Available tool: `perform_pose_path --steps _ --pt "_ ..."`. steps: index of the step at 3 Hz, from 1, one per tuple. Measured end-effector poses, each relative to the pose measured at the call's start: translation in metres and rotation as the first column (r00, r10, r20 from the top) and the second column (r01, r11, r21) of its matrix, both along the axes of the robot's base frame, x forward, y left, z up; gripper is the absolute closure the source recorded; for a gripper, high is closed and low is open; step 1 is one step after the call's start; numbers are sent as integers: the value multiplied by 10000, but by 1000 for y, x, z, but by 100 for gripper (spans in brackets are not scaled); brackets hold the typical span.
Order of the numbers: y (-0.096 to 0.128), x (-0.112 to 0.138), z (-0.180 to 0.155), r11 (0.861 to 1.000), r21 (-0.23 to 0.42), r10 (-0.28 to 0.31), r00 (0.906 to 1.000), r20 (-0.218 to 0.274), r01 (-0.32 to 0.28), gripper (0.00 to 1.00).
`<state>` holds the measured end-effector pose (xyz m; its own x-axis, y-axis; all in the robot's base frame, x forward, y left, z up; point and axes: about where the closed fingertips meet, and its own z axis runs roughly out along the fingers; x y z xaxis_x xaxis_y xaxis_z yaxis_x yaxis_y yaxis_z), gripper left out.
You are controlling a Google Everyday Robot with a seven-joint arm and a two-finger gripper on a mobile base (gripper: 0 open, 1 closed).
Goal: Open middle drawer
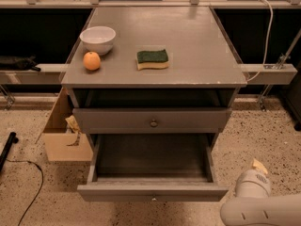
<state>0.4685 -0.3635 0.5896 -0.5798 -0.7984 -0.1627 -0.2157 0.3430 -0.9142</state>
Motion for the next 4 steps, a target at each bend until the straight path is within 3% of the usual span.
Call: perform_pose_path --steps 2,3,4 --pt "0 0 0 10000 0 0 10000 0 0 6" --pt "0 0 0 10000 0 0 10000 1 0 0" --pt "0 0 0 10000 0 0 10000 1 0 0"
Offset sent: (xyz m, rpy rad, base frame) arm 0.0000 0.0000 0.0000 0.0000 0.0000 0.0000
